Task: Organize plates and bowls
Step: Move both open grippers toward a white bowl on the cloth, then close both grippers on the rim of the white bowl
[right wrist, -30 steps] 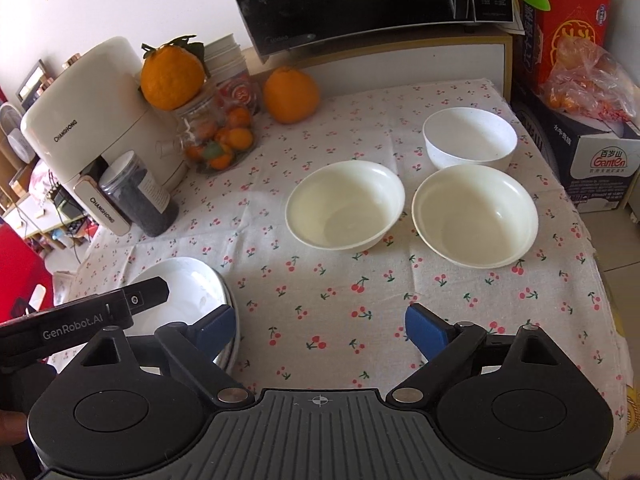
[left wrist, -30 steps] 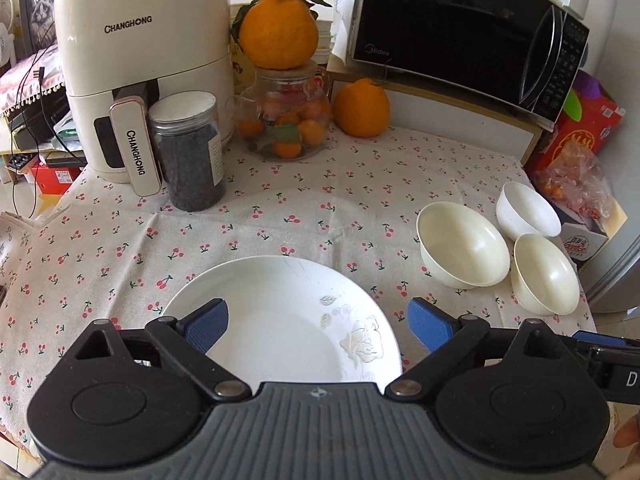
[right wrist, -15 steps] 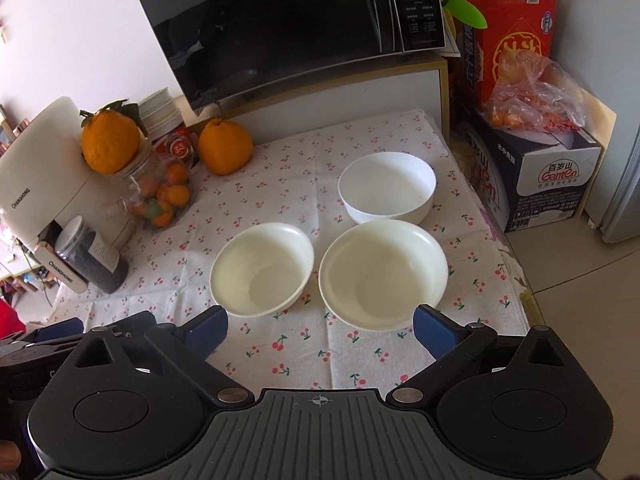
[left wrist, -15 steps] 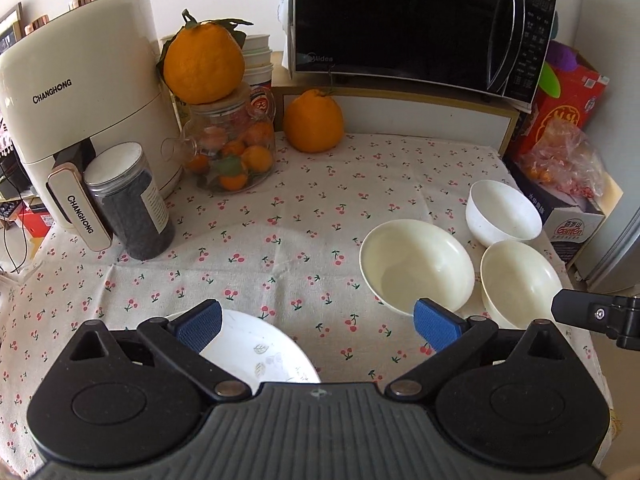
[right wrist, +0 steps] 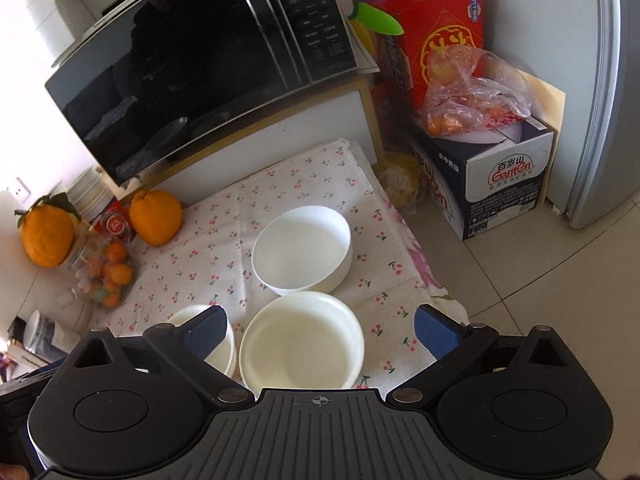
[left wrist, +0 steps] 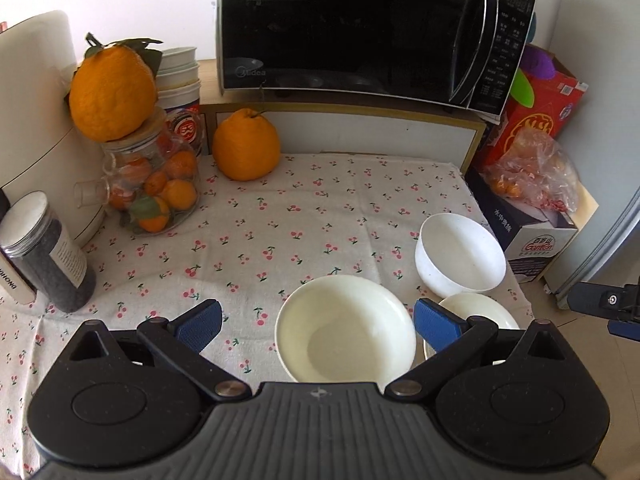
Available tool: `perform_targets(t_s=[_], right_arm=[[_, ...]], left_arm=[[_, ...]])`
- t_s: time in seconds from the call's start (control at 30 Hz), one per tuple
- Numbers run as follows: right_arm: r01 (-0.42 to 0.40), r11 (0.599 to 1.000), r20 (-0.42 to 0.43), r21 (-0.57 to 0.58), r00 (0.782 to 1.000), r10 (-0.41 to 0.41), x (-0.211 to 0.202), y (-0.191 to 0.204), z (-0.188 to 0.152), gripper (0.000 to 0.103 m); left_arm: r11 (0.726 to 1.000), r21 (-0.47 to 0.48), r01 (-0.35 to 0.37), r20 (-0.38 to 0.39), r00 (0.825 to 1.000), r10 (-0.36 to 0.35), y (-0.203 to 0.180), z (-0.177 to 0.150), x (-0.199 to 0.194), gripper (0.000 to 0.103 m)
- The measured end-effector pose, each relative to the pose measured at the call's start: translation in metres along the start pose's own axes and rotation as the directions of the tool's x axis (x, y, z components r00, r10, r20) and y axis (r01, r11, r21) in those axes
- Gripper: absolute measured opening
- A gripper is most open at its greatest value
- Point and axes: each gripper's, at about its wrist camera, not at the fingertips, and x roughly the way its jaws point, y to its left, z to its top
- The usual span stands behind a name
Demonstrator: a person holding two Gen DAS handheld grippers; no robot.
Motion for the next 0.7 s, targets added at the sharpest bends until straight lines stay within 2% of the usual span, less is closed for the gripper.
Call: perform_targets(t_s=[0.17,0.37,0.47,0.63,0.7], right_arm=[[0.014,0.999,-0.014,0.031,1.0,-0.014,0.02,-0.011,0.018,0.101],[0.045,0.997,-0.05,0.067,0.998,-0.042,0.052,-0.017,0.032,0.099],[0.054,0.997,-0.063,0.055,0.997,-0.051,0.067,-0.016,0.037,0.097],[0.08,0.995,-0.062,0.067,0.995,-0.076,0.085,-0.019,0.045,0.091],[0.077,0.994,-0.067,0.082,0.995,-0.071,0.091,-0.02,0.047,0.084]], left_arm=[[0.998,0.005,0.066,-0.033,0.997,-0.065,-0.015,0.014,0.028,0.101],[0.994,-0.053,0.1,-0.079,0.991,-0.104,-0.024,0.033,0.065,0.088],[0.989,-0.061,0.134,-0.09,0.986,-0.139,-0.032,0.042,0.081,0.085],[0.984,-0.069,0.167,-0.122,0.977,-0.175,-0.041,0.048,0.103,0.072],[0.982,-0.068,0.177,-0.128,0.974,-0.184,-0.043,0.049,0.11,0.061]])
